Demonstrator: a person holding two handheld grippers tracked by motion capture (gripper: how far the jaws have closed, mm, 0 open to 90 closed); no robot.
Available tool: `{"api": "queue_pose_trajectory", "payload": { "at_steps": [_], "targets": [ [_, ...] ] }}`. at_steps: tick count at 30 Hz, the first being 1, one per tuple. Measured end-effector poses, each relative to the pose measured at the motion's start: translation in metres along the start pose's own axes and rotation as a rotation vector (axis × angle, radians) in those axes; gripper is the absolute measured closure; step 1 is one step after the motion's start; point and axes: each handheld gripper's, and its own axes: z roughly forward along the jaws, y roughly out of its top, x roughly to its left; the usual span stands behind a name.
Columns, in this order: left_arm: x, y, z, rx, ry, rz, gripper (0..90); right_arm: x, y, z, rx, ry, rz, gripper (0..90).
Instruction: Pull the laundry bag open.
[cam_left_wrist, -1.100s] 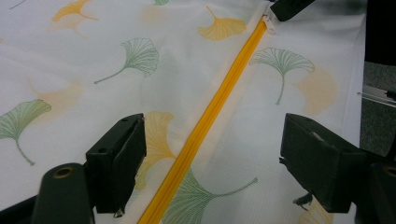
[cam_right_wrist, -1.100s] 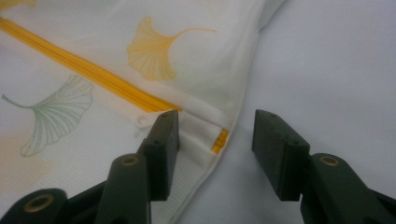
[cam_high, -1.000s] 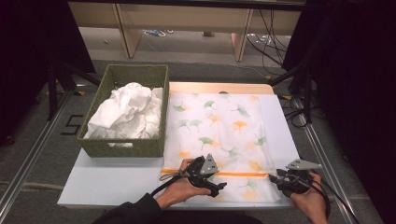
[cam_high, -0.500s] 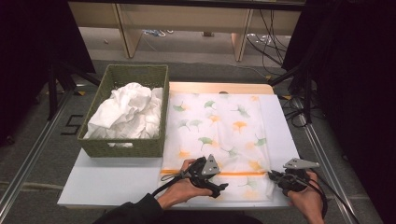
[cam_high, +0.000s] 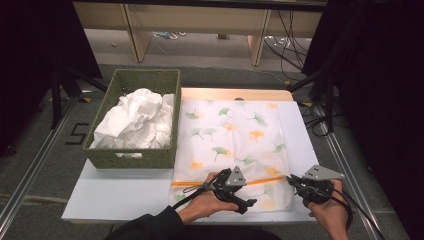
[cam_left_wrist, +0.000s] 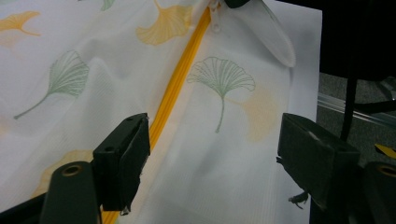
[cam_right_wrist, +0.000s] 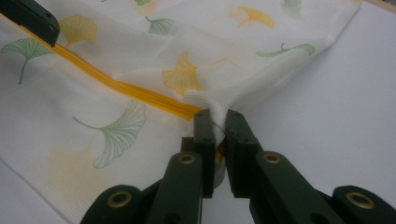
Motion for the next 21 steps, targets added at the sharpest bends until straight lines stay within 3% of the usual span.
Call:
{"api": "queue_pose_trajectory", "payload": {
  "at_steps": [2,5,7,11,13,16,17,21],
  "targets": [
    [0.001,0.001,0.002,-0.004,-0.014,-0.012,25.2,0.003,0.006,-0.002,-0.009,-0.024,-0.055,85.3],
    [0.002,0.002,0.005,-0.005,-0.02,-0.036,25.5,0.009,0.016,-0.001,-0.018,-0.019,-0.101,85.3],
    [0.002,0.002,0.007,-0.008,-0.015,-0.031,26.2,0.011,0.017,-0.001,-0.02,-0.023,-0.091,85.3],
    [0.0,0.003,0.011,-0.012,-0.028,-0.035,27.9,0.016,0.025,-0.001,-0.032,0.0,-0.138,85.3],
    [0.001,0.004,0.014,-0.016,-0.027,-0.033,28.9,0.018,0.026,-0.002,-0.028,0.005,-0.129,85.3],
    [0.003,0.006,0.018,-0.033,-0.042,-0.06,35.1,0.023,0.031,-0.002,-0.046,0.057,-0.138,85.3],
    [0.005,0.007,0.018,-0.029,-0.044,-0.038,35.1,0.023,0.031,-0.002,-0.046,0.057,-0.138,85.3],
    [0.007,0.009,0.023,-0.053,-0.057,-0.085,39.5,0.027,0.036,-0.003,-0.061,0.093,-0.143,85.3]
  ]
}}
